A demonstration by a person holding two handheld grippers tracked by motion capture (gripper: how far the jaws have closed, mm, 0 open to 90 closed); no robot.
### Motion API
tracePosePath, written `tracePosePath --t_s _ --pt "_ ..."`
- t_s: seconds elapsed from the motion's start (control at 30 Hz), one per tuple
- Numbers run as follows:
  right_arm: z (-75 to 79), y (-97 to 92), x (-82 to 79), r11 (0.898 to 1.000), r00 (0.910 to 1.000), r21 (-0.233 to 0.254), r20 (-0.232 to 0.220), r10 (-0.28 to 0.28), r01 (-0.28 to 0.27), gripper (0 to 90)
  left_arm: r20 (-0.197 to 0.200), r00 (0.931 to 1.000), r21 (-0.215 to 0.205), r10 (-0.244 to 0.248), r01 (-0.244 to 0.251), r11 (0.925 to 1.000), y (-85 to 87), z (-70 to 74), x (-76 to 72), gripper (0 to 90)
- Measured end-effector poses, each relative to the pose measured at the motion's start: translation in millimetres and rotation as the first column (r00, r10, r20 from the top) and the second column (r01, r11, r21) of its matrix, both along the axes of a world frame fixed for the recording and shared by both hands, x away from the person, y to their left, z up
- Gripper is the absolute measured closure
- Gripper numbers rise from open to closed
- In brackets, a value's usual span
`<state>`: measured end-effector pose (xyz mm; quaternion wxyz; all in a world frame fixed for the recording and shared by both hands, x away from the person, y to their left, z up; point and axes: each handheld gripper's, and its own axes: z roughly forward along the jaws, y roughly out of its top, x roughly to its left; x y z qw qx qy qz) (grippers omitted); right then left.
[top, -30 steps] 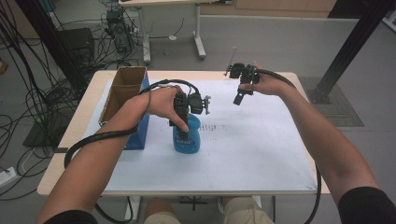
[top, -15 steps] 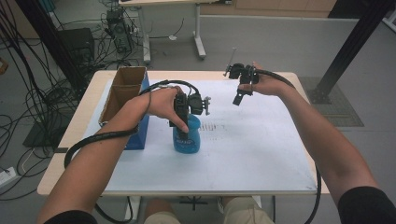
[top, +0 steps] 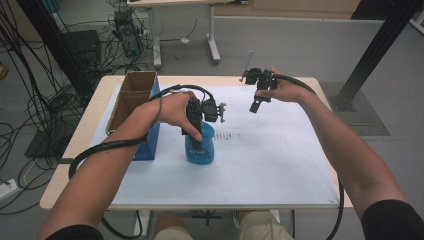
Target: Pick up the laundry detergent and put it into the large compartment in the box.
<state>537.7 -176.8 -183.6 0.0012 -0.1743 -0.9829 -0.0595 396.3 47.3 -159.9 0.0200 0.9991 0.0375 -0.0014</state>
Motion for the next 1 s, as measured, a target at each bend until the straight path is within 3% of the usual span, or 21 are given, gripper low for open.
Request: tracePosePath --t_s 1.0 --pt "-0.9 -0.9 -0.1 1.000 1.0000 0.007 -0.002 0.002 -0.002 4.9 0.019 0.9998 0.005 0.002 -0.002 1.0000 -0.9 3.8 -1.3 7.6"
